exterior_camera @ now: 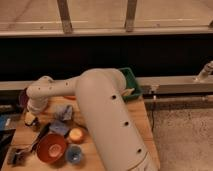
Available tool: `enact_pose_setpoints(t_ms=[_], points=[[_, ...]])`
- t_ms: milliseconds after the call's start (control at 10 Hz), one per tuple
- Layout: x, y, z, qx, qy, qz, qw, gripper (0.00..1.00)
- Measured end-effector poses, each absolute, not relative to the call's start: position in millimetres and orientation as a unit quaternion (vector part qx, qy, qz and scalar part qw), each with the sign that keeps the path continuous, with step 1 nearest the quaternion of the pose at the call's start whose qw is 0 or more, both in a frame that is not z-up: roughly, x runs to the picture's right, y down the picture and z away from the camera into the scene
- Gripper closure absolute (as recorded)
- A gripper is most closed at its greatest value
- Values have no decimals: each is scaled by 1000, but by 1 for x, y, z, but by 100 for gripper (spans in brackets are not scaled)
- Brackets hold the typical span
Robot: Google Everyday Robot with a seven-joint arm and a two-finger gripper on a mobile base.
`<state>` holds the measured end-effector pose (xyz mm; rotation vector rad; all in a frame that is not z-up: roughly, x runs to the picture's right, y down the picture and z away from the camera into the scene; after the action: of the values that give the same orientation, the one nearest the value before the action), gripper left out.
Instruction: Stack cups into tray
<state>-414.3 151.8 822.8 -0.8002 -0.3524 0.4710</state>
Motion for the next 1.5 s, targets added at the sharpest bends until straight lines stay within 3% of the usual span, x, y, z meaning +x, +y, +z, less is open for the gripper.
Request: enact_pose_setpoints(t_ms=[300, 500, 1100, 1500], points=[[-414, 151, 821, -382, -167, 225, 881, 87], [-414, 149, 820, -380, -168, 223, 882, 100], [-392, 122, 808, -360, -169, 229, 888, 100], [-312, 103, 797, -360, -210, 268, 869, 100]])
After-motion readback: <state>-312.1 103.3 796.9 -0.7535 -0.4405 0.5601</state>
